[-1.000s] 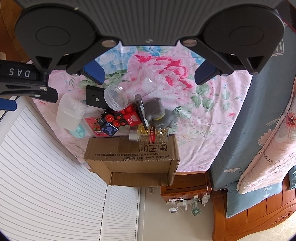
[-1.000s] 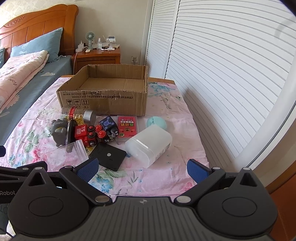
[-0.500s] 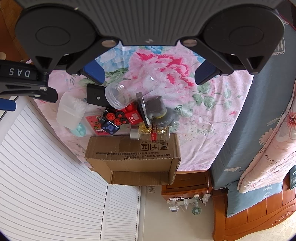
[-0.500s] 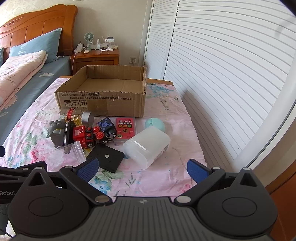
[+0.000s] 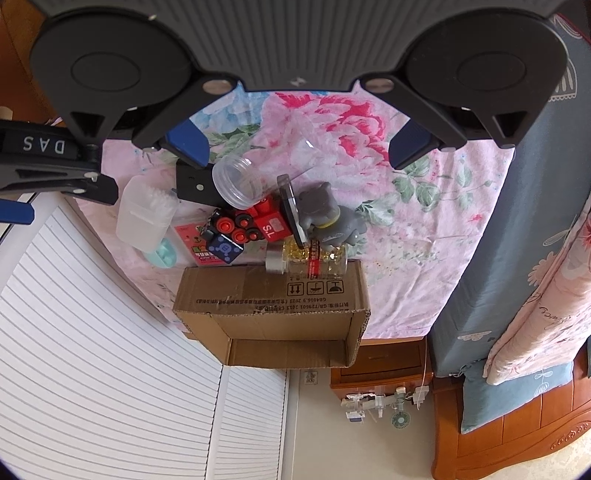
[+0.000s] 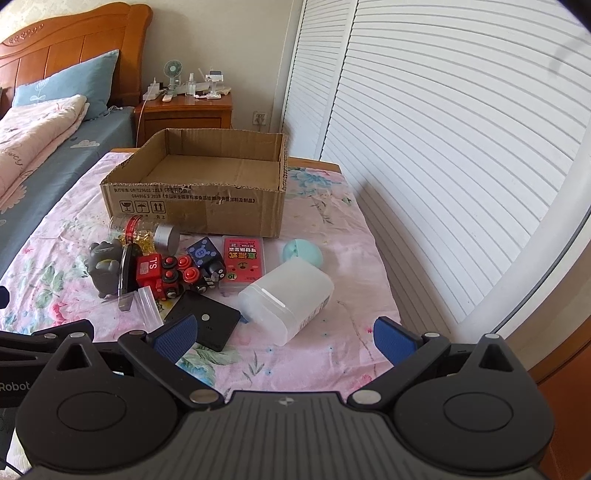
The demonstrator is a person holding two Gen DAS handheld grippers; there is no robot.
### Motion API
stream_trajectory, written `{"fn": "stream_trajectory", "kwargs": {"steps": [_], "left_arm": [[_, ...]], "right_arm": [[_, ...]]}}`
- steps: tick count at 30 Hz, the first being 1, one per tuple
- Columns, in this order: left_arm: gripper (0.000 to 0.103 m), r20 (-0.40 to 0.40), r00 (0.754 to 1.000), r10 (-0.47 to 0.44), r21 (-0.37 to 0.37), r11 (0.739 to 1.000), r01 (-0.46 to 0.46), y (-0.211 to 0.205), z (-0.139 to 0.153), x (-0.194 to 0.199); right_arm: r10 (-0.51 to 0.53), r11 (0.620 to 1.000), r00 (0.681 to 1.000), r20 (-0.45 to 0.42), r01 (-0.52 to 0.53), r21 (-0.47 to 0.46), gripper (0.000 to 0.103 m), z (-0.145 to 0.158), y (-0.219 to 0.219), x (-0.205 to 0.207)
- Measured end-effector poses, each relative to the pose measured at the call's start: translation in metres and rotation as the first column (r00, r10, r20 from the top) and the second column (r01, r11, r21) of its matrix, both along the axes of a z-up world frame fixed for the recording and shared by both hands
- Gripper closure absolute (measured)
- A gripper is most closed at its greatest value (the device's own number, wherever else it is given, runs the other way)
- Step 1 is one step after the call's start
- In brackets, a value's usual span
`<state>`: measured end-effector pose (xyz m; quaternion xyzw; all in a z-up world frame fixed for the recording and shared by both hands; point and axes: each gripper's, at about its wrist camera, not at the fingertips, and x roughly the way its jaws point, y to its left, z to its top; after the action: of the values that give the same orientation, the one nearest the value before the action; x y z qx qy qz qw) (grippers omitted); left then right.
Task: Organize rigid objects
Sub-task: 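Move the left tool toward the clear plastic jar lying on the sheet, then close the left gripper on the clear plastic jar while the right tool approaches the white bottle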
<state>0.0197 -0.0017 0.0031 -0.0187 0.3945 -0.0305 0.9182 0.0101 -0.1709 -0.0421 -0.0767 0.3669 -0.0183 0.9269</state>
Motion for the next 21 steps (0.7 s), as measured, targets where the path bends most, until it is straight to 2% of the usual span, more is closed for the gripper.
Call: {"fn": "stream_trajectory", "kwargs": {"steps": [5,12,15,21], "left_arm": [[0.001,0.000,0.999,-0.035,-0.006,0.999,0.035,0.003,-0.002,0.005],[0.001,0.023,0.994,-0.111,0.072,0.991,0.109,0.005,-0.013,0.018],[0.001,0.007,0.982,-0.190,0.081,0.979,0.189,0.006,-0.023,0.022],[0.001,-0.037,0.972,-0.231,0.095,0.968,0.233,0.005,-0.042,0.028]], "right_arm": [[0.012,1.000,1.000,0.004,-0.012,-0.003,0.000,0.001,0.001,0.002],[0.042,0.999,0.998,0.053,-0.043,0.021,0.000,0.003,-0.006,0.004],[0.055,0.998,0.996,0.068,-0.057,0.031,0.000,0.002,-0.011,0.007],[0.079,0.995,0.996,0.046,-0.082,0.050,0.000,-0.012,-0.022,0.017]]}}
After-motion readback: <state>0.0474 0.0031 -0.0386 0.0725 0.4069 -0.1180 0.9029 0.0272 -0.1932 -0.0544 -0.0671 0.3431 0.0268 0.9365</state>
